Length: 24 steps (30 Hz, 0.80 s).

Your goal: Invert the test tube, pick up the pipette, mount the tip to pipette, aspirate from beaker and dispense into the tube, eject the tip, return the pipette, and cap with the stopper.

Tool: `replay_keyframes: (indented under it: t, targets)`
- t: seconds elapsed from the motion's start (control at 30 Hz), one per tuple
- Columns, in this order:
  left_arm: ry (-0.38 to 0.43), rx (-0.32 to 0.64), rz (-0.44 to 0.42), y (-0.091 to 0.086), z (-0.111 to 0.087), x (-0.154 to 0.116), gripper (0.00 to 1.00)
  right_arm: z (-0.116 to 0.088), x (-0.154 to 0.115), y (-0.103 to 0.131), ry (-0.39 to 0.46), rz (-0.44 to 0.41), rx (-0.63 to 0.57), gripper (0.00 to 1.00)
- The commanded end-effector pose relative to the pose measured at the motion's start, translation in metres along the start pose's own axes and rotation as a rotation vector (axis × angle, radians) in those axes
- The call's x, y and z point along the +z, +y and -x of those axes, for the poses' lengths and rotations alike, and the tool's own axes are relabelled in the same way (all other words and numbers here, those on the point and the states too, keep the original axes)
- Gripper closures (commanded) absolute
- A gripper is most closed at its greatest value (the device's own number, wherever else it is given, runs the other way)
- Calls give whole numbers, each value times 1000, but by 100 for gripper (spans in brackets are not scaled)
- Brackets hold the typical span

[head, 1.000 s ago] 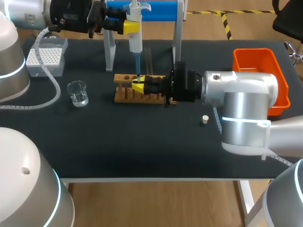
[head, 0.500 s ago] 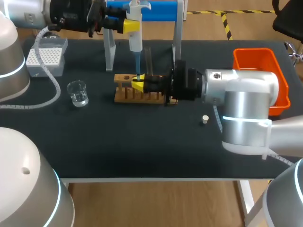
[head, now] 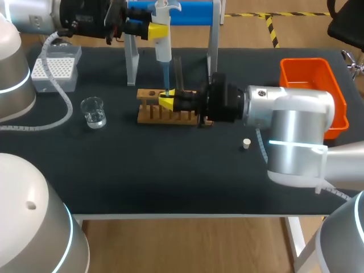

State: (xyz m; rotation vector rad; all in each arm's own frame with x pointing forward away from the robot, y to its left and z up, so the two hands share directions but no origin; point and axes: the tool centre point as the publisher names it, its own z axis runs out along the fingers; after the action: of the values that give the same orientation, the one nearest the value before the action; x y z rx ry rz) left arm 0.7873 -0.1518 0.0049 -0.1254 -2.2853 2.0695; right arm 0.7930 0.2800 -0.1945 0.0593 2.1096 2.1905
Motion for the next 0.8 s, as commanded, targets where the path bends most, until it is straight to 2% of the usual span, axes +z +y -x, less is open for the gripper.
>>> replay_keyframes:
  t: [0.03, 0.3, 0.8]
  targets:
    - [2, 0, 0, 2, 1, 0, 100, -2, -1, 3, -9, -8, 0, 100]
    - [2, 0, 0, 2, 1, 0, 100, -2, 0, 8, -15, -15, -1, 100]
    - [2, 0, 0, 2, 1, 0, 100, -6, 1, 33, -27, -25, 2, 100]
